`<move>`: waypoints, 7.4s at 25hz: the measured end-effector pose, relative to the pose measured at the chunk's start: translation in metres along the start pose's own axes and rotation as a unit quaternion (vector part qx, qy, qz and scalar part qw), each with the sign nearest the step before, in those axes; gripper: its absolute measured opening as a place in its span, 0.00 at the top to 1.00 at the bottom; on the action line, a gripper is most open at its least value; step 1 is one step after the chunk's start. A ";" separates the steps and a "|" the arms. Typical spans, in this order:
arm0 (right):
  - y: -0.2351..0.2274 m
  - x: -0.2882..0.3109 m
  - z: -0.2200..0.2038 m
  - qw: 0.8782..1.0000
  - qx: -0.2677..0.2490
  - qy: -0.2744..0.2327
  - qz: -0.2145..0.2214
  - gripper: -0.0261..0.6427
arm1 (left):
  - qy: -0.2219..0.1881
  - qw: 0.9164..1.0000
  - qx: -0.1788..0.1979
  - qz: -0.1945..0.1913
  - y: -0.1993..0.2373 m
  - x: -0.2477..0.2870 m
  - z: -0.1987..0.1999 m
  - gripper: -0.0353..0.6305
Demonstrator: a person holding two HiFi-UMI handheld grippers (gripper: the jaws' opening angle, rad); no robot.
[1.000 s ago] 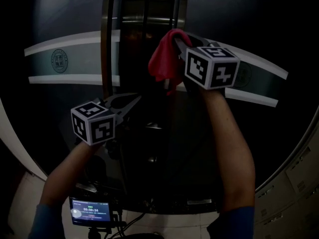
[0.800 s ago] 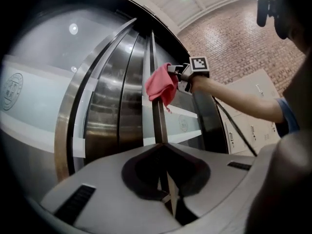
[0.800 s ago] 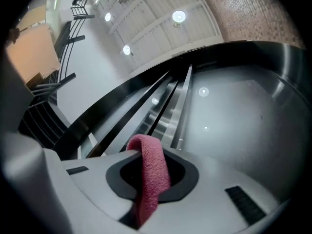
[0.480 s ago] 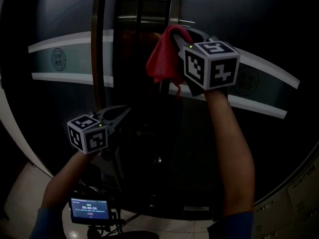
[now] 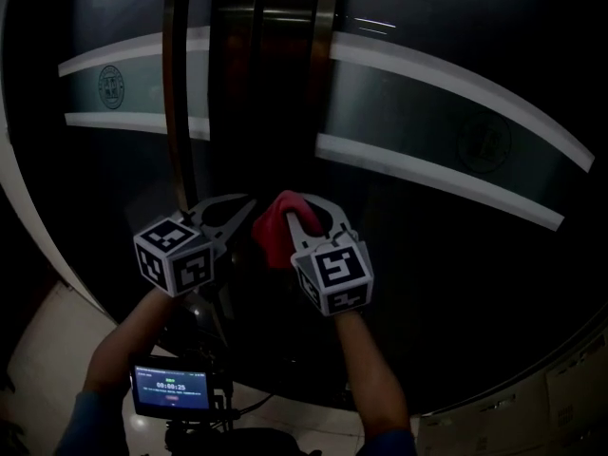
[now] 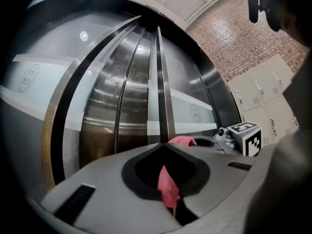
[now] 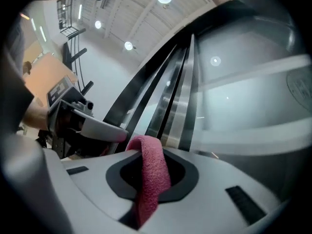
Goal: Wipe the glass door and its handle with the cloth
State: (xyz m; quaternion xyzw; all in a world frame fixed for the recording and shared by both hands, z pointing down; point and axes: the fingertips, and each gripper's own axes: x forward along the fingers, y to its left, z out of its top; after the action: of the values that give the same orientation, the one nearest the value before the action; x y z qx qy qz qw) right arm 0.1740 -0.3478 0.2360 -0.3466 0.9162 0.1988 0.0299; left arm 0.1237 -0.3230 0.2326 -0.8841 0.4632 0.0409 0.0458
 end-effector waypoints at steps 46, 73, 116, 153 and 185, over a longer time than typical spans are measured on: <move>0.077 0.220 0.215 0.996 0.027 -0.065 -0.054 0.92 | -0.012 0.996 -0.002 -0.089 0.187 -0.127 0.022 0.93; 0.176 0.157 0.017 0.995 0.033 -0.030 -0.089 0.92 | 0.018 0.997 0.027 -0.065 0.178 -0.141 -0.052 0.93; 0.272 -0.026 -0.003 0.986 0.106 -0.020 -0.128 0.92 | 0.021 0.999 0.032 -0.020 0.026 -0.237 -0.106 0.92; 0.270 0.126 -0.226 0.931 0.198 0.126 -0.280 0.92 | 0.066 0.987 0.043 -0.138 0.177 -0.194 -0.185 0.92; 0.333 -0.063 -0.027 0.976 0.090 0.033 -0.196 0.92 | 0.058 0.997 -0.003 -0.056 0.021 -0.286 -0.170 0.93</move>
State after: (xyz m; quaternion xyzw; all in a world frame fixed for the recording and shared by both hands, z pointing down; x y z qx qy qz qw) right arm 0.0084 -0.0925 0.3871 -0.5216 0.8451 0.0944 0.0692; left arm -0.0511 -0.1218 0.4332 -0.9099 0.4143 -0.0116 0.0181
